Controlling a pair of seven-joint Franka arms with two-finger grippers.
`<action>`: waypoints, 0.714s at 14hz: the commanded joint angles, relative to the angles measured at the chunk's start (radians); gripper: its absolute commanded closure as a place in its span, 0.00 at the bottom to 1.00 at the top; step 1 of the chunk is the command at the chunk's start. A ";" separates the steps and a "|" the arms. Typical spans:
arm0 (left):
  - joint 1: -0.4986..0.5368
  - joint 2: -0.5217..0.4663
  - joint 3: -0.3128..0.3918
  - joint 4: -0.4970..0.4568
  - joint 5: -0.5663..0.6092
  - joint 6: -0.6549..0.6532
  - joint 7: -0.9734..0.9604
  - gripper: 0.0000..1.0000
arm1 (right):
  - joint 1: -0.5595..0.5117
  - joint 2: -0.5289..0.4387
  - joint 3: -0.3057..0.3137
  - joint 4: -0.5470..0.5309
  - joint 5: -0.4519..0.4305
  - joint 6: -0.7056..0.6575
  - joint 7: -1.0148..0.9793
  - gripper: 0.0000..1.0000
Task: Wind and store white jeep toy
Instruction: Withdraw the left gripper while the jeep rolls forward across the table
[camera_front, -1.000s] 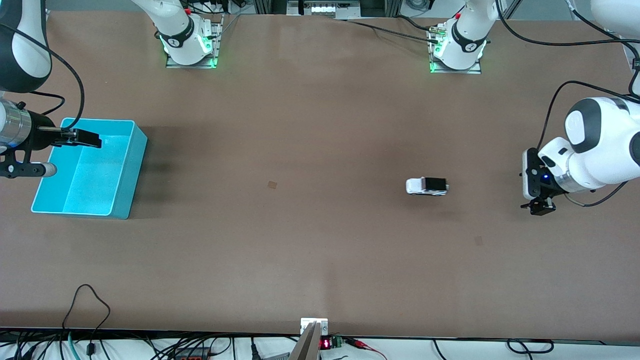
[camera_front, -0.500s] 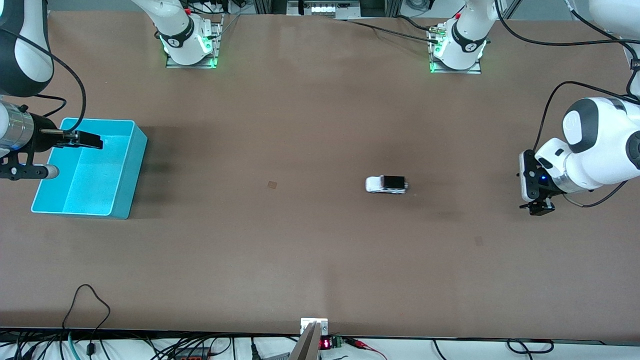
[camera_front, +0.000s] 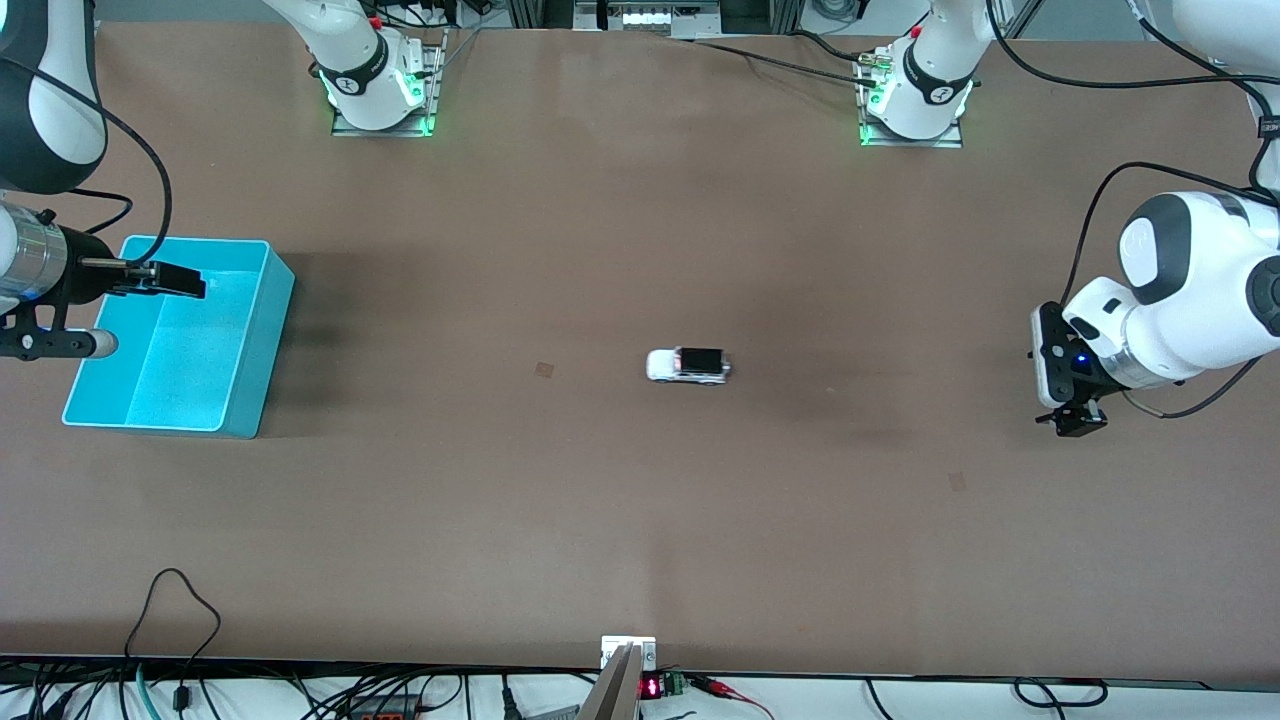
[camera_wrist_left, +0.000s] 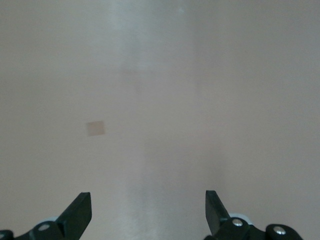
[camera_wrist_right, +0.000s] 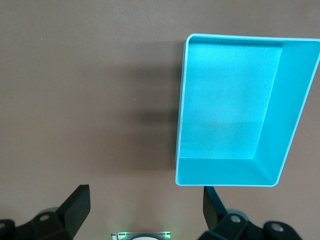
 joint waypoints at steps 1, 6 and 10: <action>-0.026 -0.018 0.002 0.015 0.000 -0.015 -0.124 0.00 | -0.004 0.001 0.001 0.010 0.012 -0.008 -0.009 0.00; -0.072 -0.038 0.004 0.015 0.001 -0.018 -0.421 0.00 | -0.004 0.001 0.001 0.007 0.027 -0.008 -0.009 0.00; -0.073 -0.064 0.018 0.015 0.001 -0.022 -0.728 0.00 | 0.002 -0.001 0.001 -0.013 0.054 -0.008 -0.015 0.00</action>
